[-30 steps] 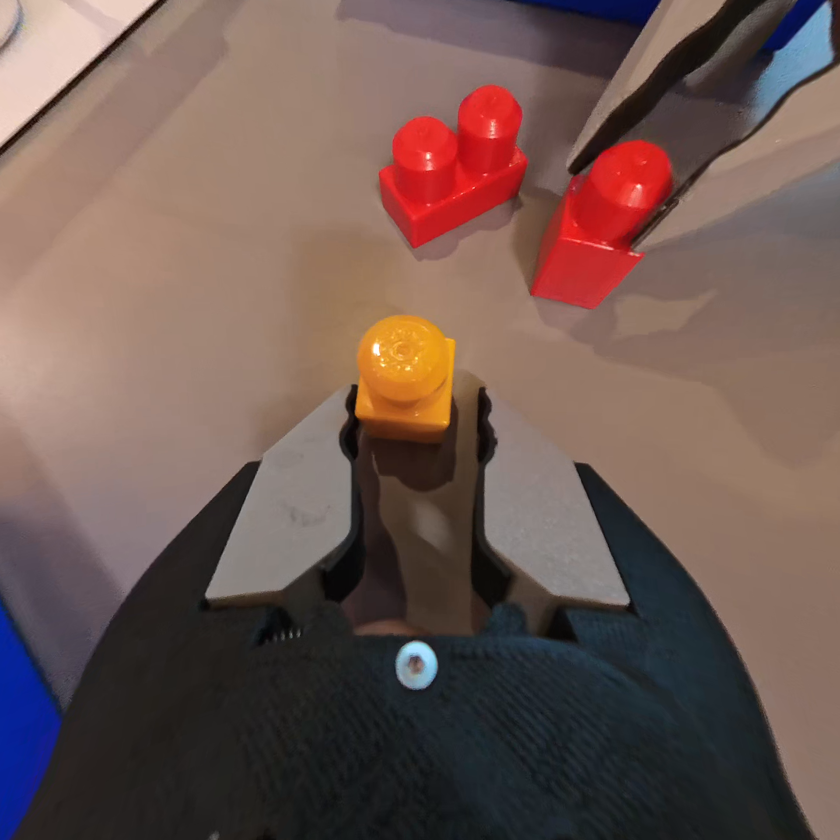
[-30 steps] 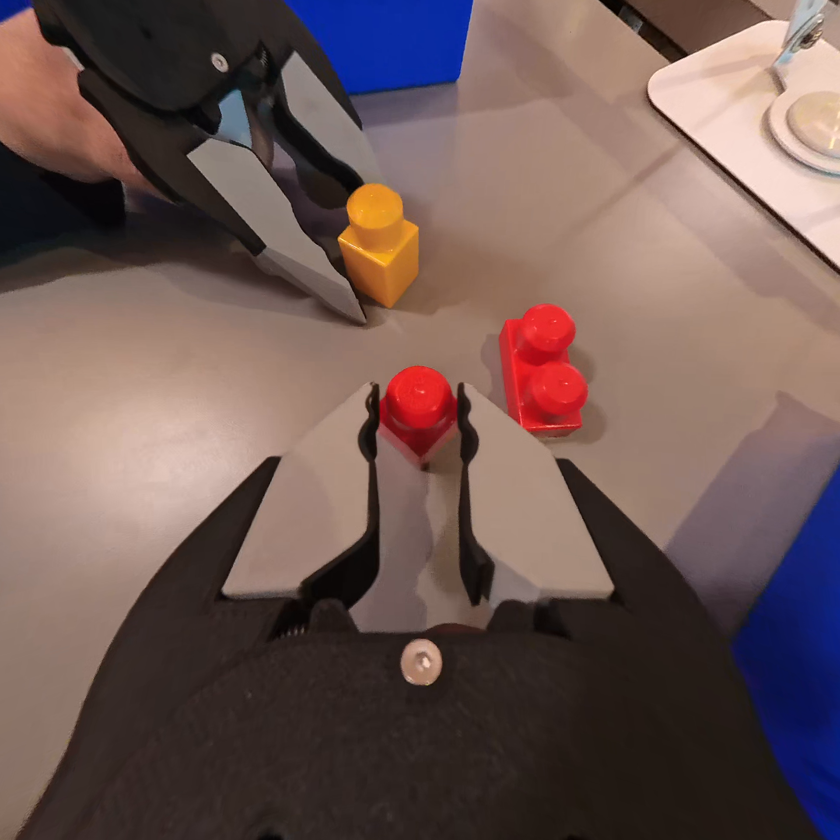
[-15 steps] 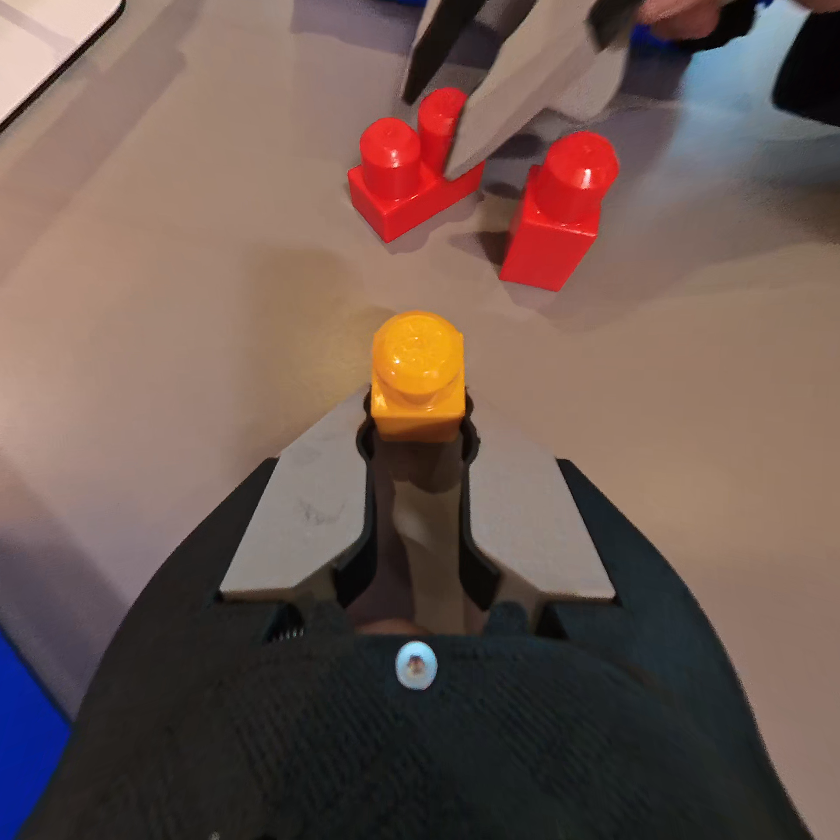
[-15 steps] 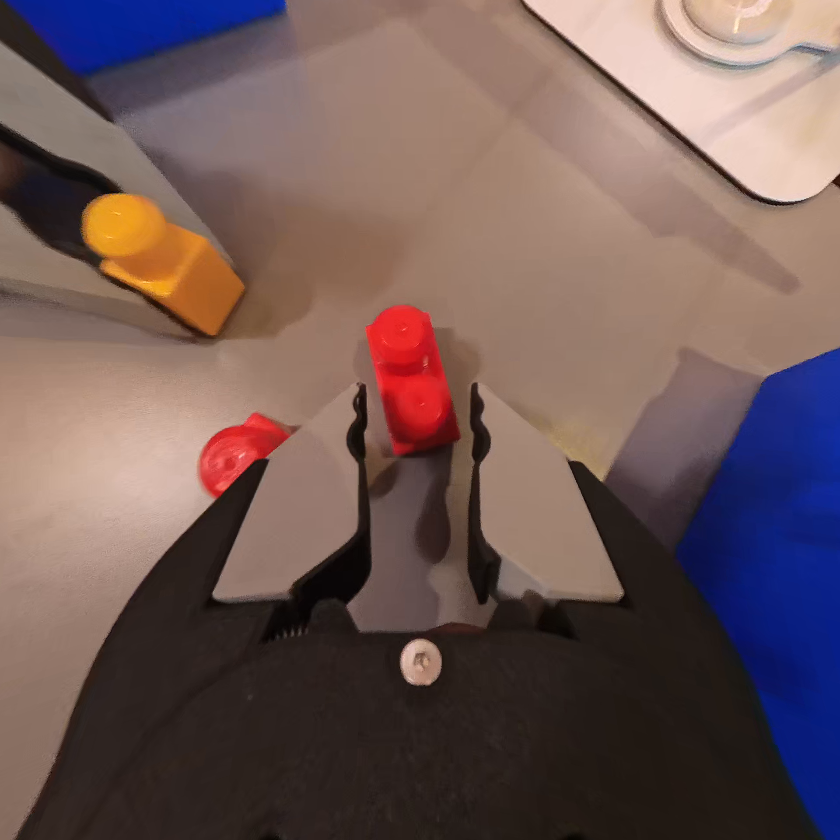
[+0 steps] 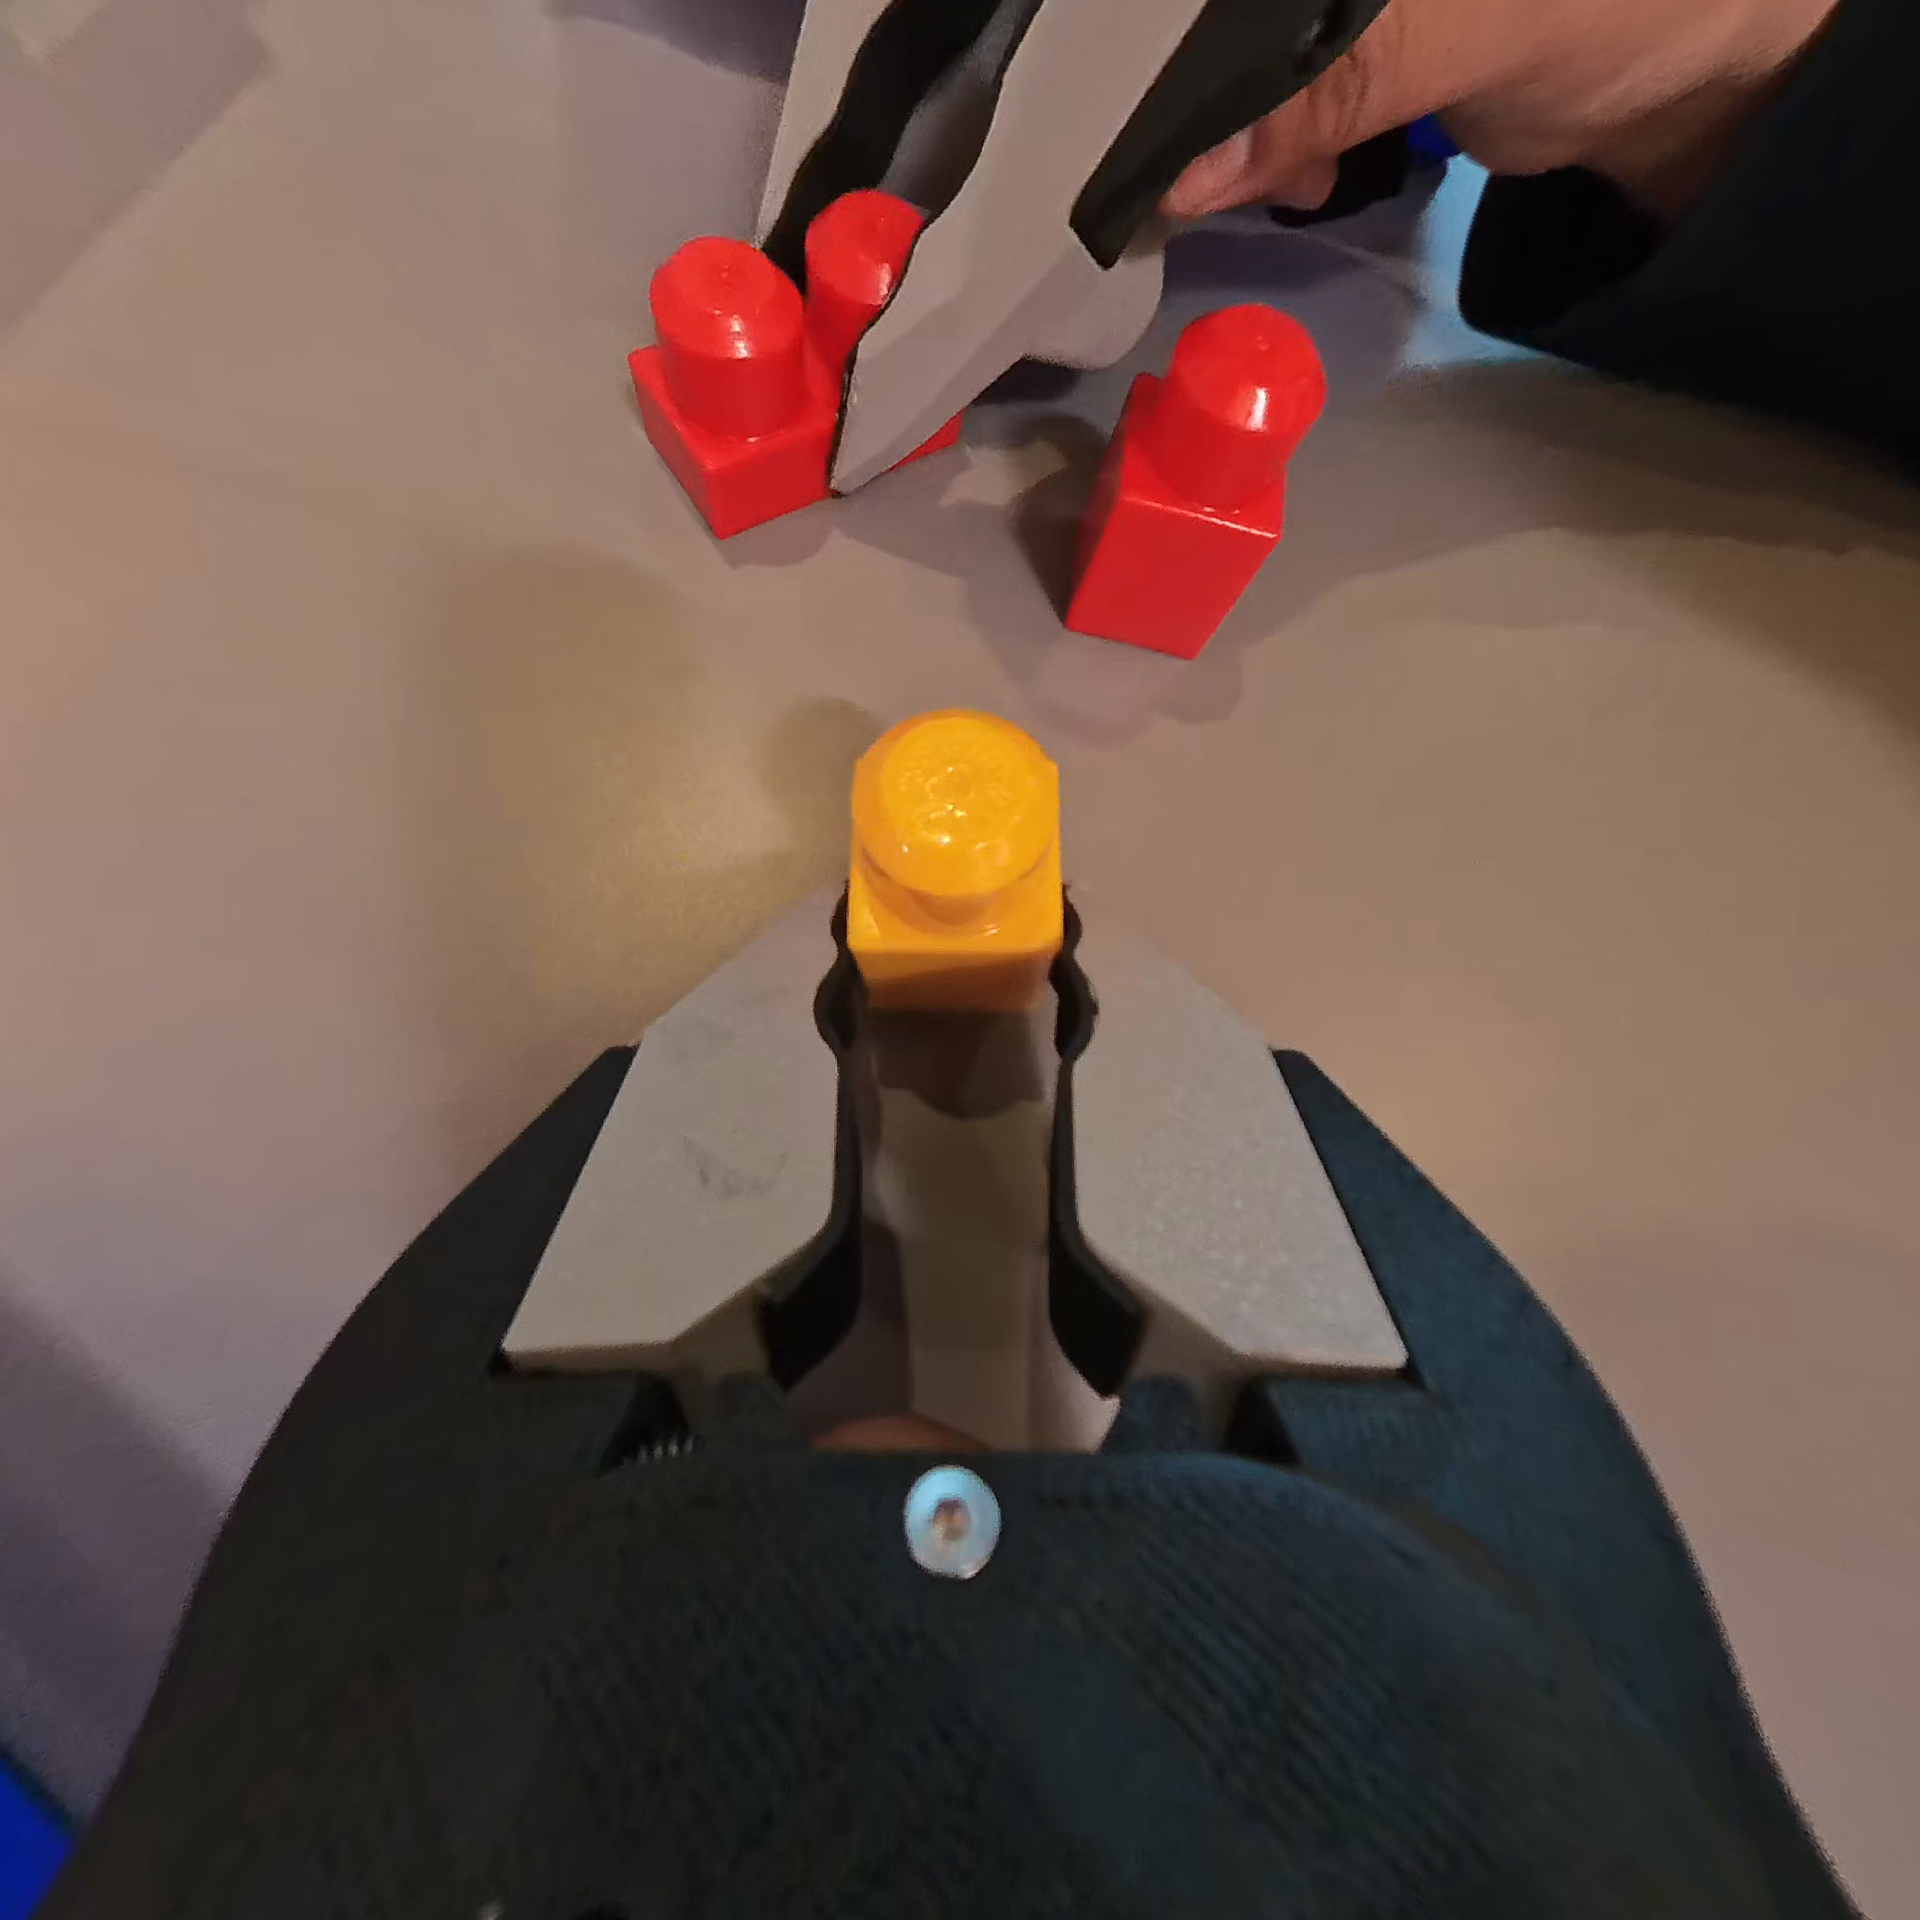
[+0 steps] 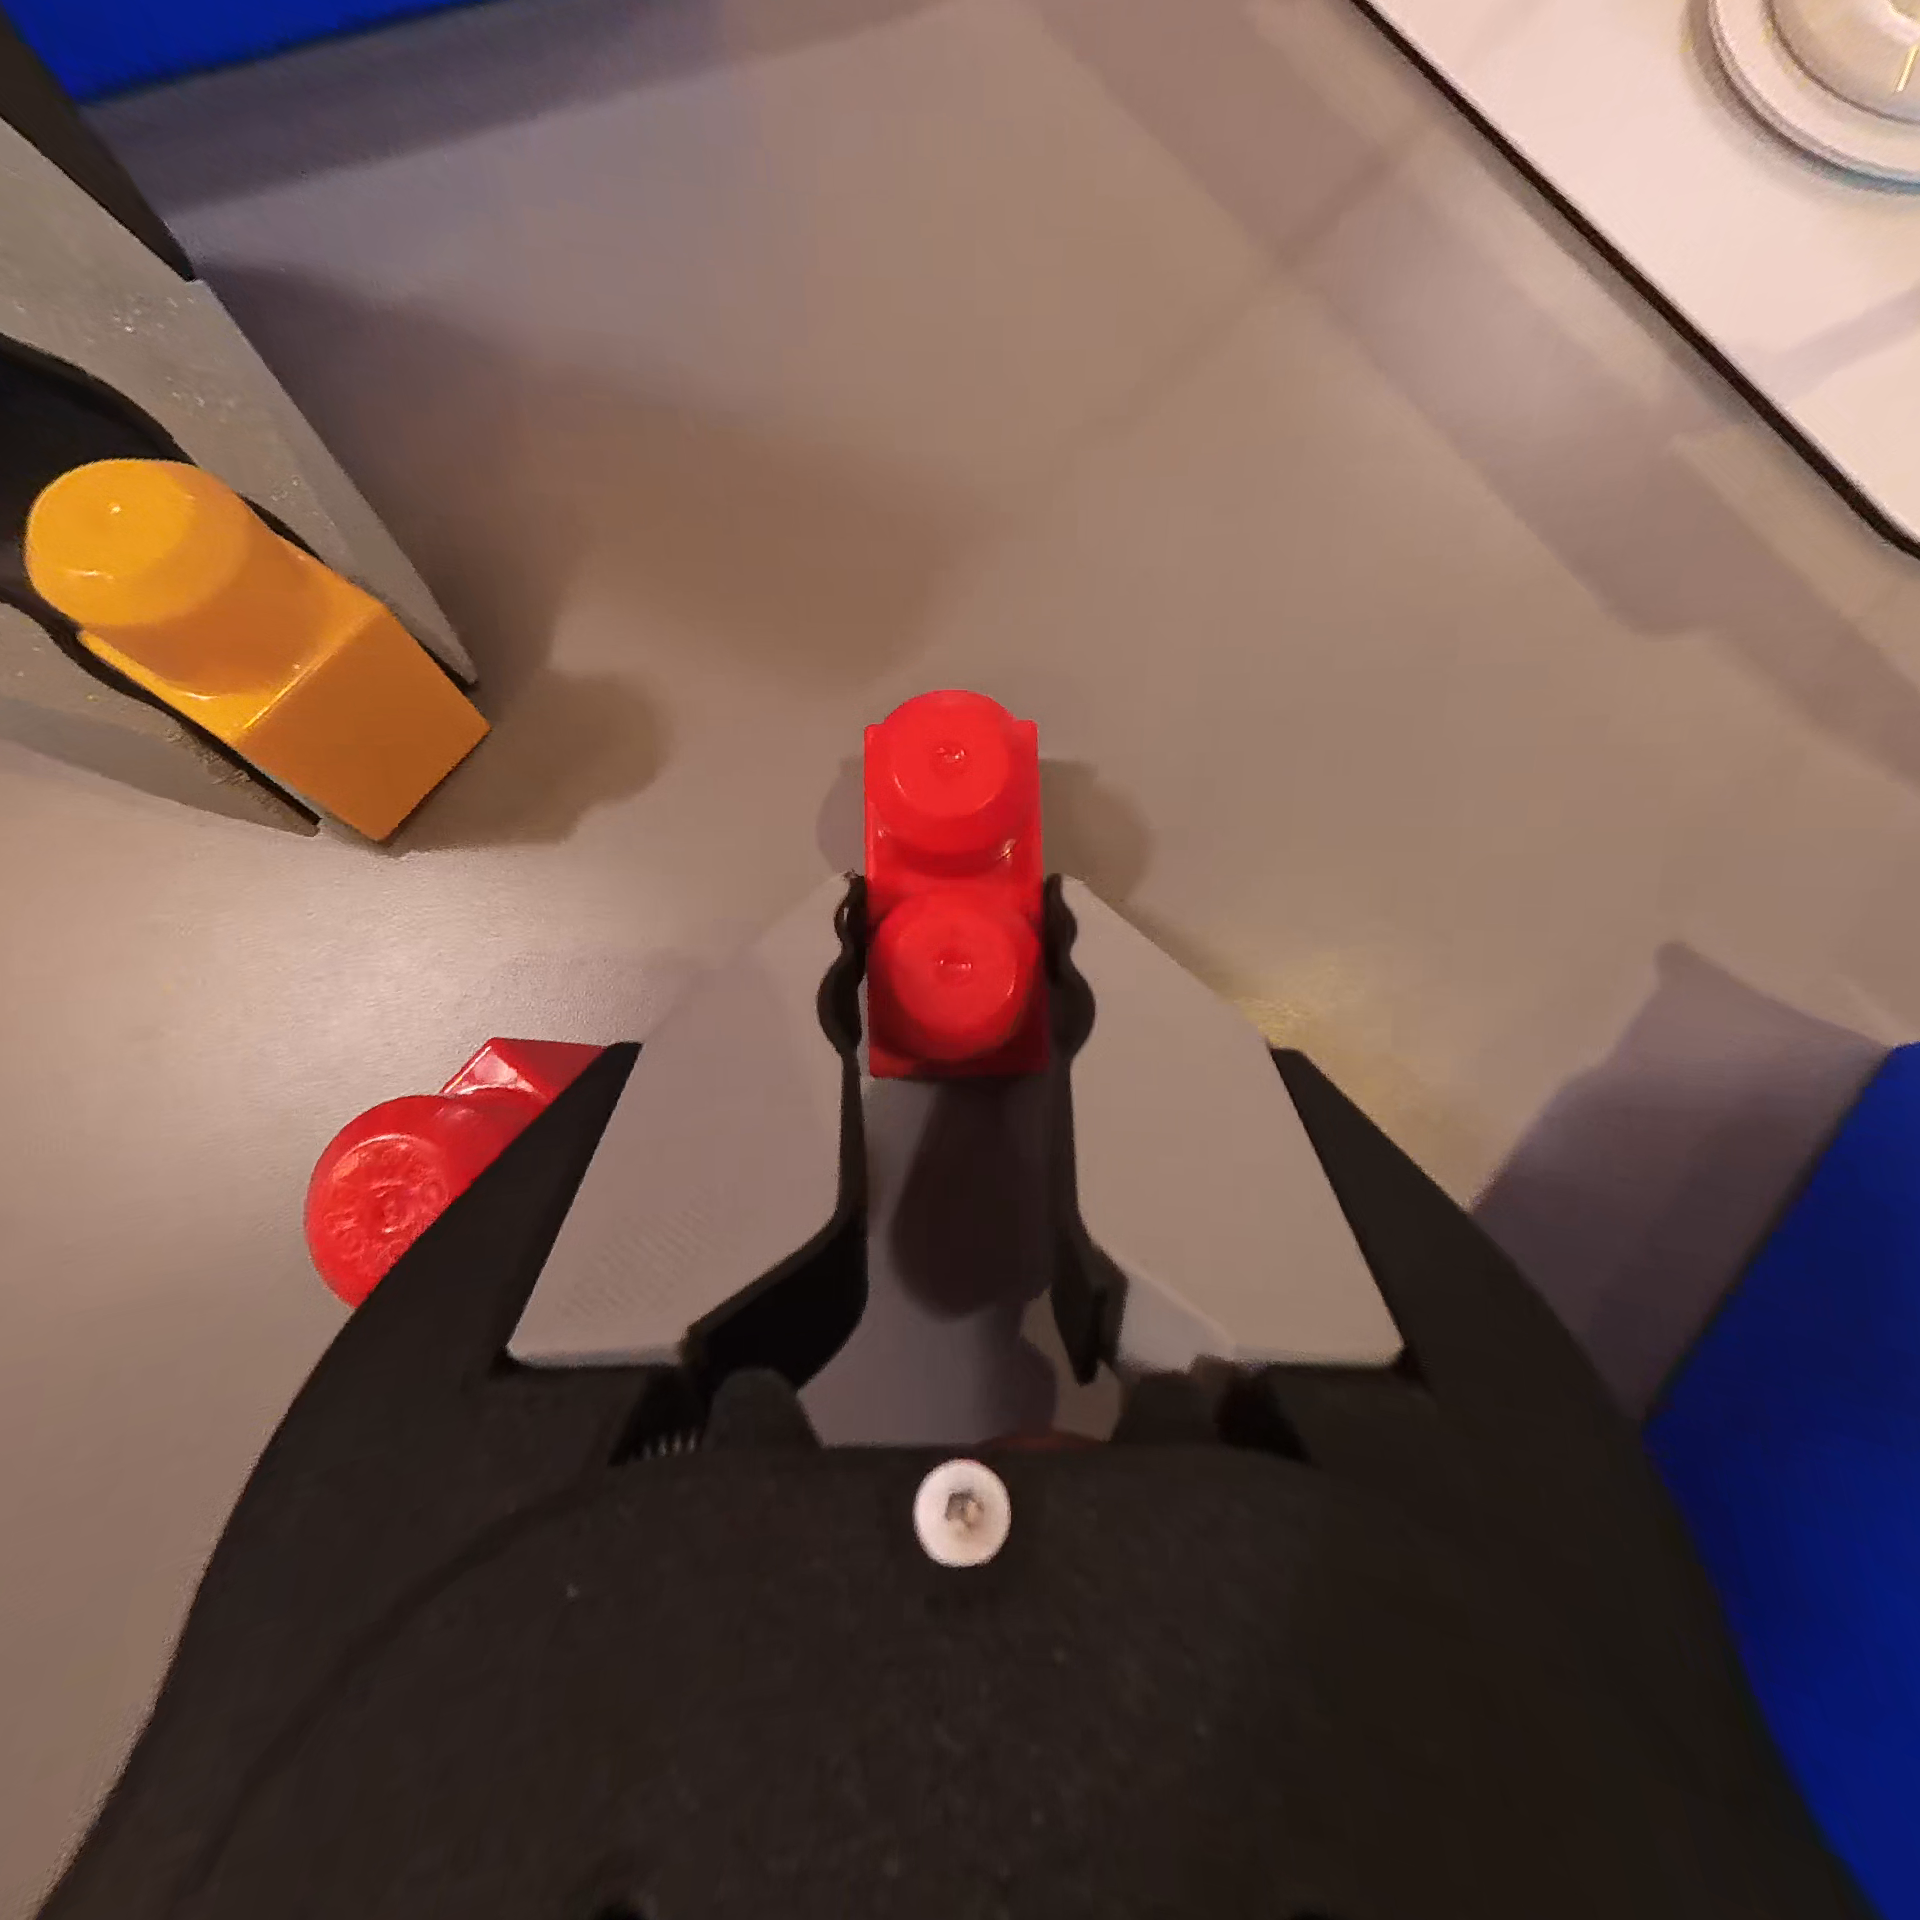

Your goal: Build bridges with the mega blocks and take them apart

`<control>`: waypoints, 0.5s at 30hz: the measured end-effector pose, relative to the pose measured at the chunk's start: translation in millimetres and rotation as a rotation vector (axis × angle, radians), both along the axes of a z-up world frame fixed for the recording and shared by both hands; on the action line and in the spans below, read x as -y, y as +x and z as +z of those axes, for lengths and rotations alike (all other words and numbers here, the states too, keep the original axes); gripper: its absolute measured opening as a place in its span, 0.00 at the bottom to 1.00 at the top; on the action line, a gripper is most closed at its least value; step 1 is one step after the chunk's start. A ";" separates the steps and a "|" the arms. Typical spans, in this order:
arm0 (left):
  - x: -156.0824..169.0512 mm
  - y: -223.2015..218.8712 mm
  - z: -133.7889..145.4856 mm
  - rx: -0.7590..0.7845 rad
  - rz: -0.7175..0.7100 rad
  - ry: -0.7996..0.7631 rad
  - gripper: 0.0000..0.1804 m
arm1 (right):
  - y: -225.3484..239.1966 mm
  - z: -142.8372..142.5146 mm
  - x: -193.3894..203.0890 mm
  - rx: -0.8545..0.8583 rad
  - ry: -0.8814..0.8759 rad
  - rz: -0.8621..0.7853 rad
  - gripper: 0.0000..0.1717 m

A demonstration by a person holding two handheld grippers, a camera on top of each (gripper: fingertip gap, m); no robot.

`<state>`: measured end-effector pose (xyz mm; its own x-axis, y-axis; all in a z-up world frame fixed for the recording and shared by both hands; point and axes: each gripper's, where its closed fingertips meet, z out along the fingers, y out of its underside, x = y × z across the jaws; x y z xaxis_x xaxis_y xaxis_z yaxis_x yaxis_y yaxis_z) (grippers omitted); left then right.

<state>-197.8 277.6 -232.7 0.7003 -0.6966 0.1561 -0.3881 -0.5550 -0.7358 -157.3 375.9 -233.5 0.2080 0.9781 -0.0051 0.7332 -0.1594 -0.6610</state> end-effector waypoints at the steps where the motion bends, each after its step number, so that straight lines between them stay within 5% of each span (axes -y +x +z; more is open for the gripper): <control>1: -1.4 -0.9 1.2 -0.013 0.005 0.017 0.19 | -0.1 1.6 0.9 -0.007 0.003 0.008 0.18; 8: 7.7 12.2 11.5 -0.035 -0.054 0.053 0.19 | -5.8 78.3 58.4 -0.265 -0.019 0.292 0.17; 15: 24.2 23.9 11.5 -0.065 -0.157 0.043 0.19 | -2.5 83.0 109.8 -0.202 0.032 0.499 0.18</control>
<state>-173.8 253.4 -221.2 0.5901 -0.8032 0.0815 -0.5152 -0.4523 -0.7280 -159.7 266.1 -150.5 -0.2843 0.9581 0.0348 0.5721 0.1987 -0.7957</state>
